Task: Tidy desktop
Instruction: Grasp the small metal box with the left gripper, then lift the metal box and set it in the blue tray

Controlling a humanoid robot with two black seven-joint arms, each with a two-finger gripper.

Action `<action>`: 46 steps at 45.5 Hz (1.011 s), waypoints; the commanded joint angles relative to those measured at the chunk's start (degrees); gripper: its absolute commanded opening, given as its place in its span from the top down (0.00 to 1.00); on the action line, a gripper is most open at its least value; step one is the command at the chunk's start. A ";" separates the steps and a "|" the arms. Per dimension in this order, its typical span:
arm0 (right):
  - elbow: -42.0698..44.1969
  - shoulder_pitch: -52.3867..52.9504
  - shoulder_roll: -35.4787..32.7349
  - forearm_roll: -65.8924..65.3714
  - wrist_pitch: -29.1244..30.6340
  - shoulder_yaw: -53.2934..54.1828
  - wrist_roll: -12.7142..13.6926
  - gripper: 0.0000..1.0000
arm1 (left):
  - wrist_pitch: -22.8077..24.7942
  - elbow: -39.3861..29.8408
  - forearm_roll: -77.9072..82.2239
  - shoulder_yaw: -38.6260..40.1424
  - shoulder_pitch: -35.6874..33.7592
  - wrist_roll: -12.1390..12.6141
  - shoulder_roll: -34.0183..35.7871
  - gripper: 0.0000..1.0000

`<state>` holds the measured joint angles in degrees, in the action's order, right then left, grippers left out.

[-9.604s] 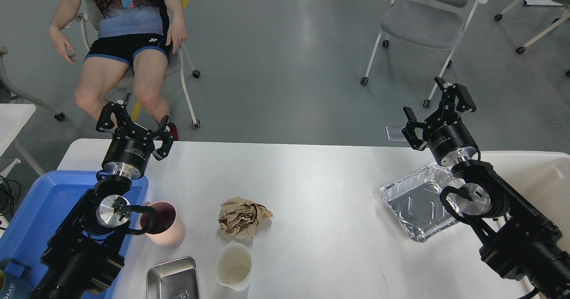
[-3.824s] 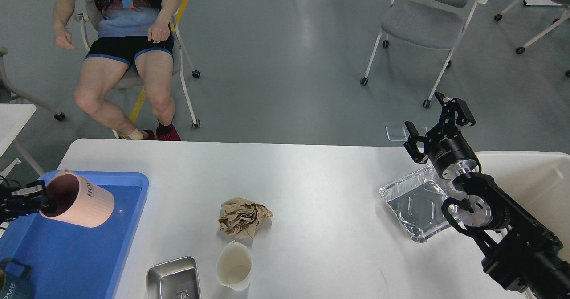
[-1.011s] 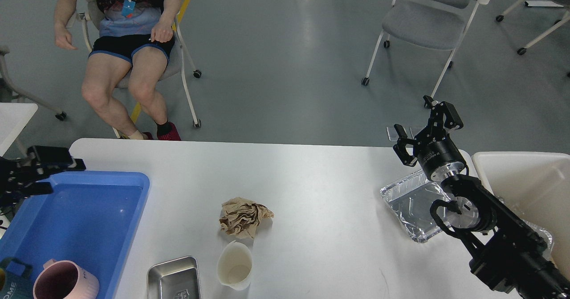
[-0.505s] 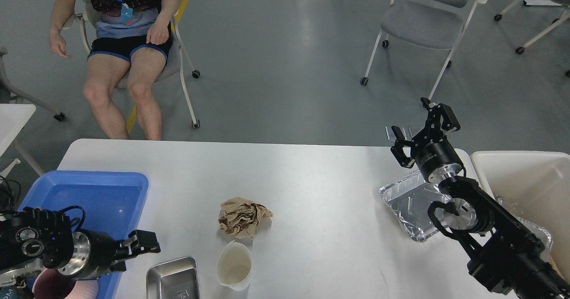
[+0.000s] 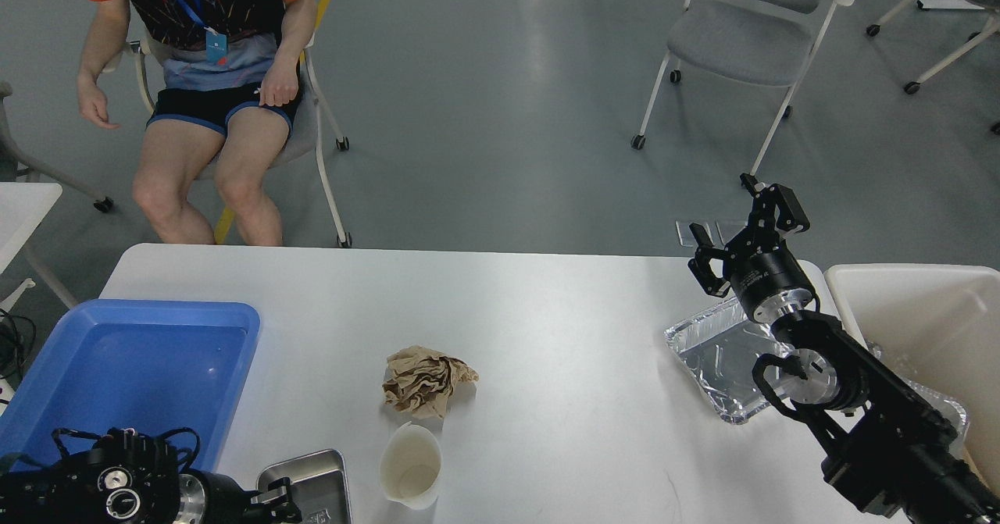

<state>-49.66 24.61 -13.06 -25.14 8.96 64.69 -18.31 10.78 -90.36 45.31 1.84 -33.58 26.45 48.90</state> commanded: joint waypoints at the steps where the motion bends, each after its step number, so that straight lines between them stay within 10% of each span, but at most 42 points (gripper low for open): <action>1: 0.00 0.00 -0.04 0.01 0.01 0.00 -0.06 0.00 | 1.35 -0.17 -0.57 0.18 0.09 2.29 -0.12 0.98; 24: 0.09 0.18 -0.13 -0.08 -0.08 -0.09 0.03 0.00 | 3.37 -1.66 -0.22 3.95 -1.05 3.35 4.35 1.00; 46: 0.26 0.53 0.14 -0.08 -0.34 -1.50 0.03 0.00 | 28.59 -4.13 -7.50 34.88 -5.18 3.87 23.95 1.00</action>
<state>-49.39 25.27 -12.80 -25.22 8.63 63.32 -18.28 35.45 -94.46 42.85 29.66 -38.72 30.33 69.64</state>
